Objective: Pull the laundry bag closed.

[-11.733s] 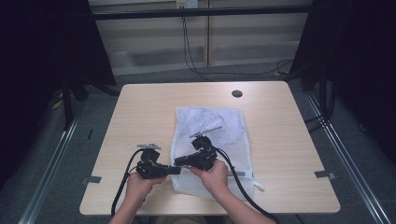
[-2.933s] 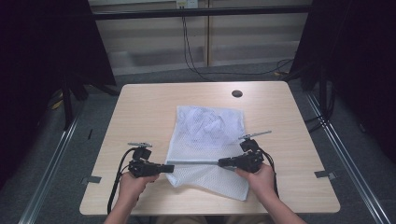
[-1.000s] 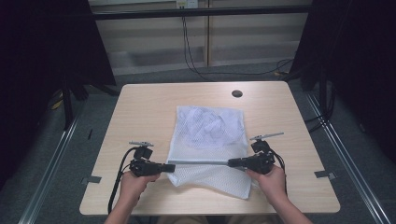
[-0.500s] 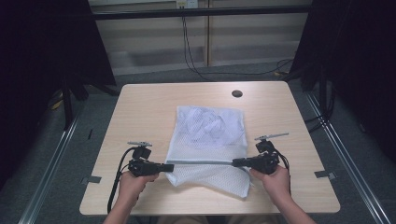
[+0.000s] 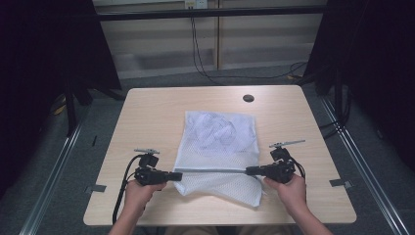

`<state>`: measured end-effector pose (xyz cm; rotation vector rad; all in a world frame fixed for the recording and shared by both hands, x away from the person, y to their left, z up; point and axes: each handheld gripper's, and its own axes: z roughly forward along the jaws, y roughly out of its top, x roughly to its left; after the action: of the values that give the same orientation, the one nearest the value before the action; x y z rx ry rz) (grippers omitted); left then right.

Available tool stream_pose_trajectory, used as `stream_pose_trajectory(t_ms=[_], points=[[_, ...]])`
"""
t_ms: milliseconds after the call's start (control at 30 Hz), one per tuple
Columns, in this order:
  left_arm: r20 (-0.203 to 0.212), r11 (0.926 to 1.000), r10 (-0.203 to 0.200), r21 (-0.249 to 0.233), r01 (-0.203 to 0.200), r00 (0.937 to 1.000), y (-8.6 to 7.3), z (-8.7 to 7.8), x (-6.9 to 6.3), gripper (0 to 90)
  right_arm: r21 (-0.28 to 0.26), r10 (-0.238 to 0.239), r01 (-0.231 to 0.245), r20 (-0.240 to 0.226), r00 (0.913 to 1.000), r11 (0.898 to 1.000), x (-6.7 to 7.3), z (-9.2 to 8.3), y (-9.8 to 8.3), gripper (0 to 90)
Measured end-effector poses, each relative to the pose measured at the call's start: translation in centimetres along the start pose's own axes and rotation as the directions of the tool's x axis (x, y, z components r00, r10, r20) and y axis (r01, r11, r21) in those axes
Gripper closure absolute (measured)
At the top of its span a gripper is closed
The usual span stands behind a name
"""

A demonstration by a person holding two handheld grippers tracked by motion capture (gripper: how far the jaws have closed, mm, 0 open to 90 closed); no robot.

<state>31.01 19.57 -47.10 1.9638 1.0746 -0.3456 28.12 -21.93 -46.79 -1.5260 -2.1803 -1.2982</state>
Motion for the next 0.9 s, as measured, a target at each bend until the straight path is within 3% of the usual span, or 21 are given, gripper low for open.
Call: stream_pose_trajectory(t_ms=[667, 900], points=[[-0.002, 1.0, 0.003, 0.007, -0.003, 1.0, 0.0, 0.0, 0.0, 88.4, -0.007, 0.004, -0.004, 0.005, 1.0, 1.0, -0.2, -0.5, -0.3, 87.0], [0.0, 0.9999, -0.009, 0.004, 0.009, 1.0, -0.1, -0.2, 0.1, 88.4, -0.008, 0.009, -0.009, 0.027, 0.9996, 1.0, -0.8, -1.1, -0.6, 87.0]])
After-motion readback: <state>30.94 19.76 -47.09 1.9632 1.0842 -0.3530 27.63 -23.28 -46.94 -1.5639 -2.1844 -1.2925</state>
